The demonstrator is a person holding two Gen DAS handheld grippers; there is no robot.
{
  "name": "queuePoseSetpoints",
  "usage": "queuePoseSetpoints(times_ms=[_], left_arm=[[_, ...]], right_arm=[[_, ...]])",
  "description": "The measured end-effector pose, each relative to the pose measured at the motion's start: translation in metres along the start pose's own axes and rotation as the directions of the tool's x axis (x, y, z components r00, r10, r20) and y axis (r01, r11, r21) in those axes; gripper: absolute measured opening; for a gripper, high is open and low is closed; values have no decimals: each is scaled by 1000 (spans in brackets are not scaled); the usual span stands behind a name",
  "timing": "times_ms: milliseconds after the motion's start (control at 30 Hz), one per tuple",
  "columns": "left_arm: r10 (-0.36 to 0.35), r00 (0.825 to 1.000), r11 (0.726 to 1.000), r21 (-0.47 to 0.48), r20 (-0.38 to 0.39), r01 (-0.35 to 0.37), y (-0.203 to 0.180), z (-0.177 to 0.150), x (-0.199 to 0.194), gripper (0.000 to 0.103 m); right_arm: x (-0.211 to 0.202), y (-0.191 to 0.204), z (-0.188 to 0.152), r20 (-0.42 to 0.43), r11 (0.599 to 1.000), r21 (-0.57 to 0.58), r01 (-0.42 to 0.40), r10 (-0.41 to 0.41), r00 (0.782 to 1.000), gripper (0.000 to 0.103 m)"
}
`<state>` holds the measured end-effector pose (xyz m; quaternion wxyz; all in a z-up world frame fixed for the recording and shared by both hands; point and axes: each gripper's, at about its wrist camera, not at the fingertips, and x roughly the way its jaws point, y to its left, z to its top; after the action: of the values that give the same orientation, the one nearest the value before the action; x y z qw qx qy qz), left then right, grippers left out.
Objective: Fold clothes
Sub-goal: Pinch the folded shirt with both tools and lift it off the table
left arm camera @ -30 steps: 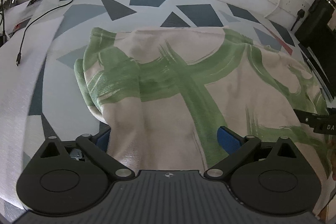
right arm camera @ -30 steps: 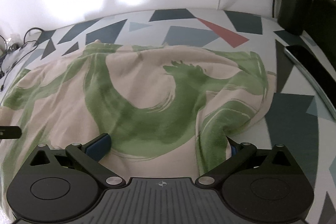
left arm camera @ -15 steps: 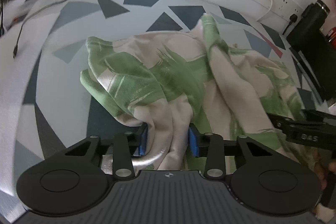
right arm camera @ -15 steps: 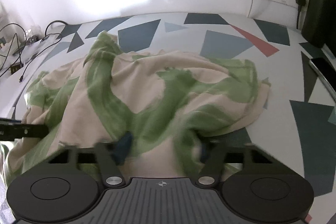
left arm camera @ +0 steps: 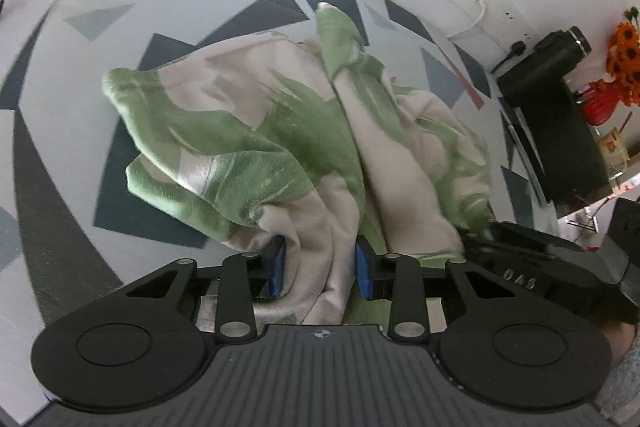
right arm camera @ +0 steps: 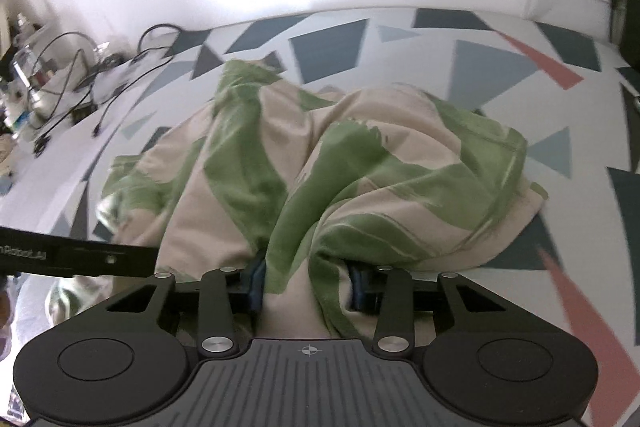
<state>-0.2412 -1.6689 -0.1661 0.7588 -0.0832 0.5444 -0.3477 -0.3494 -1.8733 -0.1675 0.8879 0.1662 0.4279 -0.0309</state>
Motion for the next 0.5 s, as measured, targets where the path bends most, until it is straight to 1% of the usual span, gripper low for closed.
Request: queuePoseSetpoints(times_ms=[100, 233, 333, 500], left_arm=[[-33, 999, 999, 3, -4, 33, -2, -2, 0, 34], [-75, 997, 997, 14, 0, 75, -5, -3, -4, 33], [-81, 997, 996, 20, 6, 81, -7, -4, -8, 32], [-71, 997, 997, 40, 27, 70, -9, -6, -22, 32]], right_arm=[[1, 4, -1, -3, 999, 15, -34, 34, 999, 35], [2, 10, -3, -10, 998, 5, -66, 67, 998, 32], [1, 13, -2, -14, 996, 27, -86, 87, 996, 29], [-3, 16, -1, -4, 988, 66, -137, 138, 990, 28]])
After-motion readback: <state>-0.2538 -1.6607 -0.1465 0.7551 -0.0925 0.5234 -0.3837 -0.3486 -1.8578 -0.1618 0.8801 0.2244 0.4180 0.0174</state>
